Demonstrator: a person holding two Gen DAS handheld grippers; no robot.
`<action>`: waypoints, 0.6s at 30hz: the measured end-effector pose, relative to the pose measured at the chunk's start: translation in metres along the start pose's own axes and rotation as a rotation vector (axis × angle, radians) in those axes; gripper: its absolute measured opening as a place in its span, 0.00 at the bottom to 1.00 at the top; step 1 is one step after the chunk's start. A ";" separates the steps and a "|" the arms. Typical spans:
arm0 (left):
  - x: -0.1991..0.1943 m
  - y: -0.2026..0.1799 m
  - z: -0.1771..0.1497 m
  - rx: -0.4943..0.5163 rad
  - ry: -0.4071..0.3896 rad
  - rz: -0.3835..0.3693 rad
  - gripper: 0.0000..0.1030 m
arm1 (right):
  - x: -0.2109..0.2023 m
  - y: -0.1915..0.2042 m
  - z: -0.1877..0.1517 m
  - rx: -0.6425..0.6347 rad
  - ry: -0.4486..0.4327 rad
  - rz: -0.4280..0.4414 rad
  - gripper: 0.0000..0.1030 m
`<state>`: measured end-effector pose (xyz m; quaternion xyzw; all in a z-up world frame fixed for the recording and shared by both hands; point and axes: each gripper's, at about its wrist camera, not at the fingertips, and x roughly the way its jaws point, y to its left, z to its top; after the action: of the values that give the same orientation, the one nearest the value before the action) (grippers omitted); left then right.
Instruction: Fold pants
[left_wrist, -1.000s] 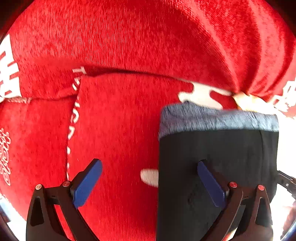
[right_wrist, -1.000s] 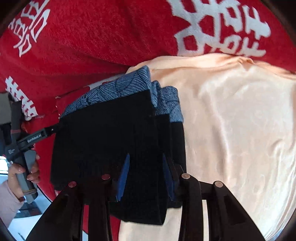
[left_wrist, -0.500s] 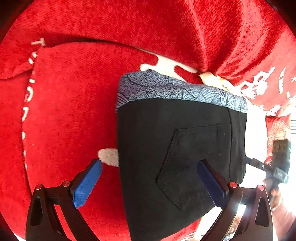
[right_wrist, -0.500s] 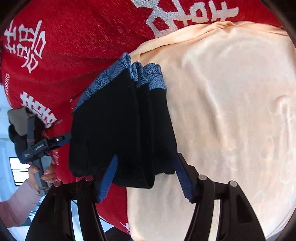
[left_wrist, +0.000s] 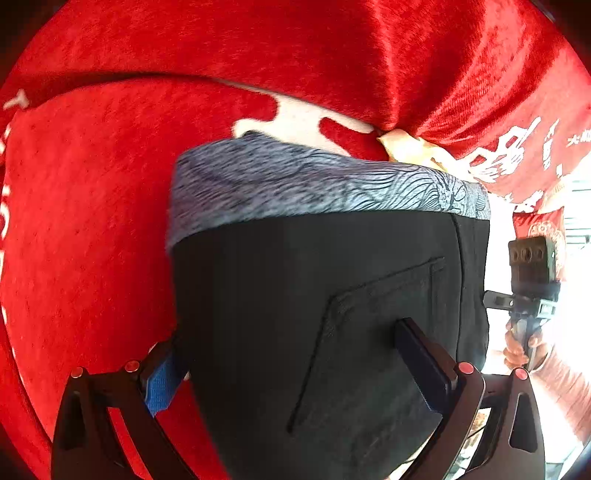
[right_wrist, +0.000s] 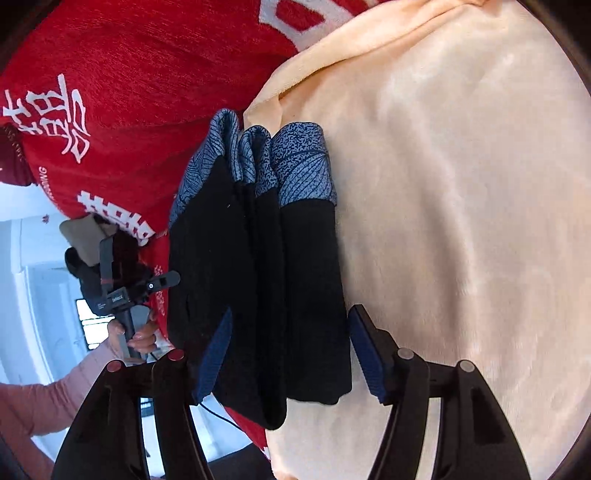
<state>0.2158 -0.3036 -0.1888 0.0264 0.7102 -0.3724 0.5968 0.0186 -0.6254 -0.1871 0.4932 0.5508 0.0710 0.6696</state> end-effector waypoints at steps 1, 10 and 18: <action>0.002 -0.004 0.001 0.011 -0.006 0.012 1.00 | 0.001 -0.001 0.002 -0.007 0.006 0.013 0.68; -0.003 -0.017 -0.004 0.031 -0.080 0.045 0.88 | 0.030 0.005 0.021 0.025 0.055 0.045 0.68; -0.043 -0.027 -0.019 0.048 -0.142 0.041 0.57 | 0.020 0.025 0.014 0.056 0.017 -0.005 0.47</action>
<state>0.1990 -0.2949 -0.1379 0.0288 0.6565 -0.3777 0.6523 0.0488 -0.6084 -0.1835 0.5099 0.5596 0.0582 0.6508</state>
